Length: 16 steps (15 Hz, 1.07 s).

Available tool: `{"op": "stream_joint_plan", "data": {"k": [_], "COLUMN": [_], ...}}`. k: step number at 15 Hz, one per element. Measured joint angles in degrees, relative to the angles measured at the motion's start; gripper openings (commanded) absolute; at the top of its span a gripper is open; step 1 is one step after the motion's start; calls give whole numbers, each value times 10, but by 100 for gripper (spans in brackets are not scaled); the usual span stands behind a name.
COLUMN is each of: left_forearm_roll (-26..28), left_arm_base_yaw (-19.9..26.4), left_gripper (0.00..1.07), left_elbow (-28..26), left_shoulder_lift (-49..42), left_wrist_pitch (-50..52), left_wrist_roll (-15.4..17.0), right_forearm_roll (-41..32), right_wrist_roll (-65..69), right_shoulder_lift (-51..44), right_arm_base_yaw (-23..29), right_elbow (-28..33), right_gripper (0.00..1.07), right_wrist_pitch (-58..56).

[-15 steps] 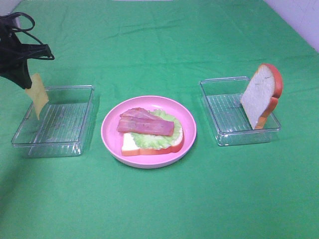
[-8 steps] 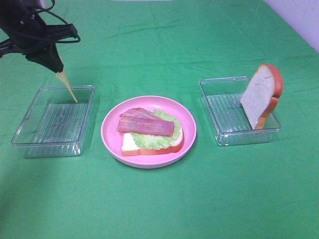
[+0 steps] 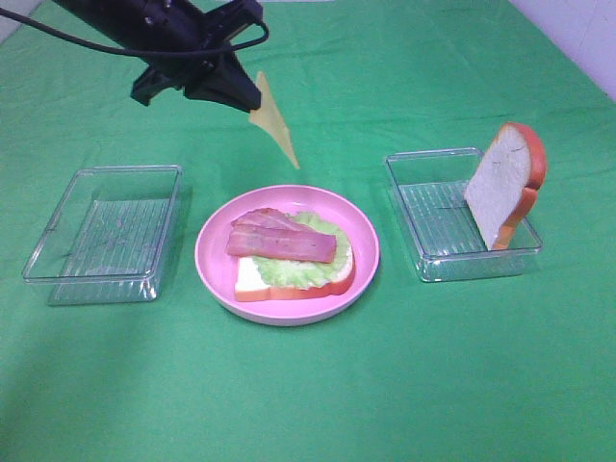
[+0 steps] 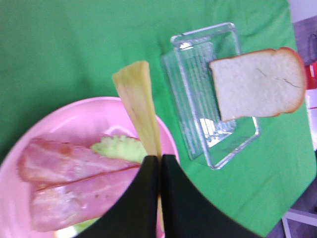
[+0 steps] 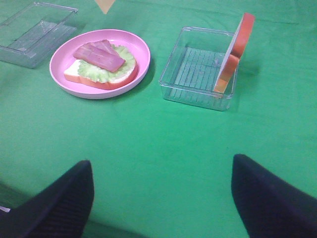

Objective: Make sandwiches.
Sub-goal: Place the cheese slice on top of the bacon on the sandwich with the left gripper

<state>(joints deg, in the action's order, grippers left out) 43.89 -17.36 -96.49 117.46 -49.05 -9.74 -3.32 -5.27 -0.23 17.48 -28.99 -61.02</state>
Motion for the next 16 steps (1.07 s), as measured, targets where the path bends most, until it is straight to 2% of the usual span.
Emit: {"op": "stream_joint_plan", "data": {"k": [2,3,7,9,10,14,16], "left_forearm_roll": [57,64,60,34,-21,-109,-130], "left_arm_base_yaw": [-37,-50,-80,-81,-81,-80,-80], "left_gripper": [0,0,0,0,0,0,0], "left_elbow": [-1,-1,-1,-1,-1,-1,-1], "left_shoulder_lift": [30,42,75,84,85,85,85], "left_wrist_pitch": [2,3,2,-6,-16,-19,-30], "left_wrist_roll": [-30,-35,-41,-41,-19,43,56], "right_forearm_roll": [0,0,0,0,0,0,0], "right_wrist_roll": [0,0,0,0,0,0,0], "right_shoulder_lift": [0,0,0,0,0,0,0], "right_arm_base_yaw": [0,0,0,0,0,0,0], "right_elbow": [0,0,0,0,0,0,0], "right_gripper": [71,71,71,71,71,71,71], "right_wrist_pitch": [0,0,0,0,0,0,0]}}
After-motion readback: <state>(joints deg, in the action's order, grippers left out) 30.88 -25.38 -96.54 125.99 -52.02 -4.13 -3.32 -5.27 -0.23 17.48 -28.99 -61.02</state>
